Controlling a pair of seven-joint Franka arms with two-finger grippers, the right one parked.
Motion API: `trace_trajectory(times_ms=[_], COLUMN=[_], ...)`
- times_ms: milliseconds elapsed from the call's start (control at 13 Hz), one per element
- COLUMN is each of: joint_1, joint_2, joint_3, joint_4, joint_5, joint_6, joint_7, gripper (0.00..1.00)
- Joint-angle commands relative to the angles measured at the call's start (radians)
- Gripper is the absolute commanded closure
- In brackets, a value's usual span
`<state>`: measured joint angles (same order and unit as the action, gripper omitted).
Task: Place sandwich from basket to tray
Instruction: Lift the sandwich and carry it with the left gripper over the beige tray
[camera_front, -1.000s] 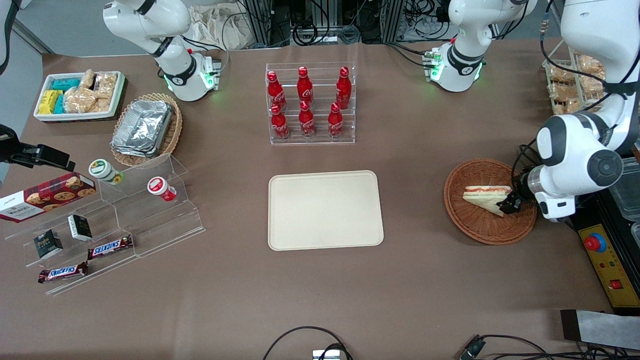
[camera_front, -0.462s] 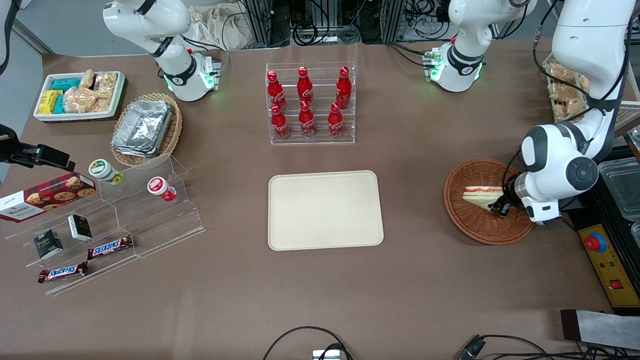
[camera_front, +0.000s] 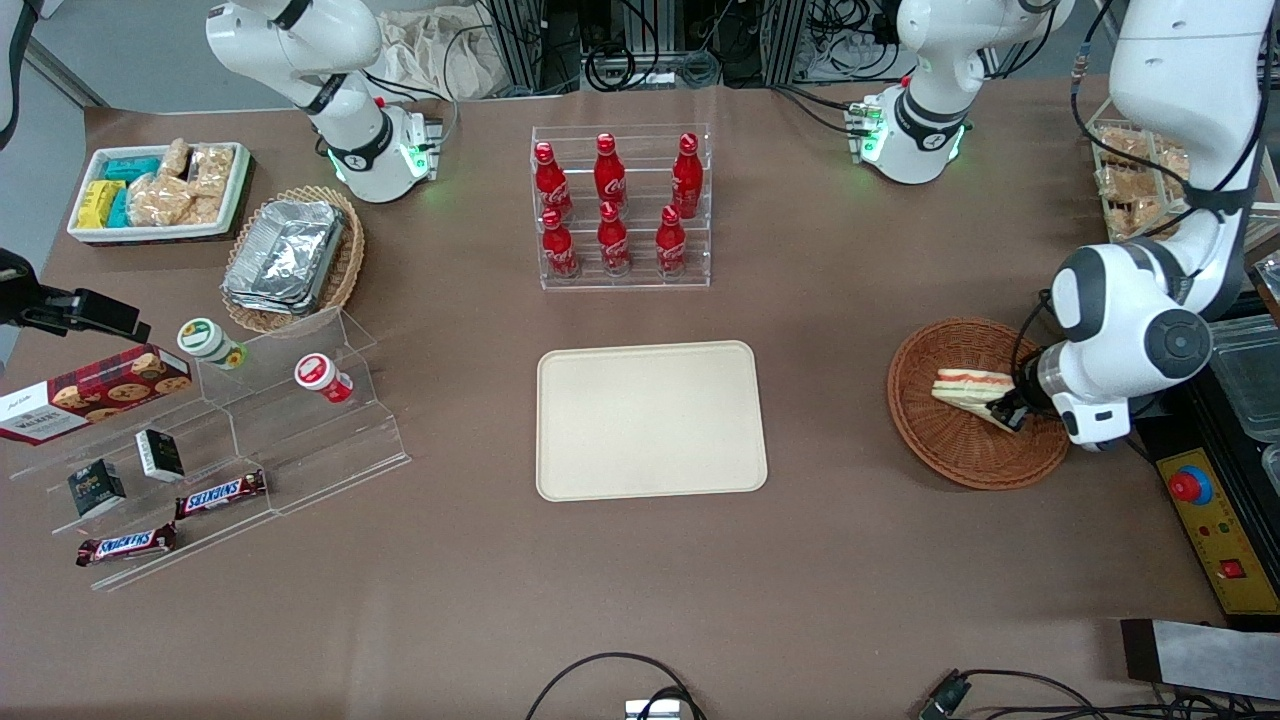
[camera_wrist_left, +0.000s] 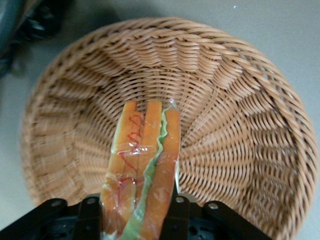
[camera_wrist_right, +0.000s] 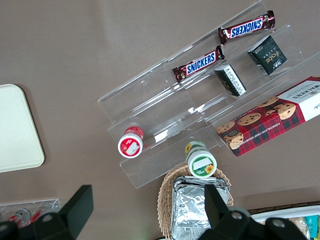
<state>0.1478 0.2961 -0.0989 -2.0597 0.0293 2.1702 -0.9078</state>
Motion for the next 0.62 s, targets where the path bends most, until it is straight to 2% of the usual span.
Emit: trace_trajectory(times_ms=[0, 154, 308, 538], joint_1=[-0.004, -0.013, -0.030, -0.060], joint_2=[-0.095, -0.115, -0.080, -0.031], joint_3=[-0.004, -0.010, -0.080, -0.246], joint_4=[0.134, 0.296, 0.459, 0.558], joint_5=[0.015, 0.004, -0.002, -0.003], joint_6=[-0.279, -0.506, -0.677, -0.705], joint_7=[0.129, 0.252, 0.370, 0.354], gripper=[1.00, 1.00, 1.00, 1.00])
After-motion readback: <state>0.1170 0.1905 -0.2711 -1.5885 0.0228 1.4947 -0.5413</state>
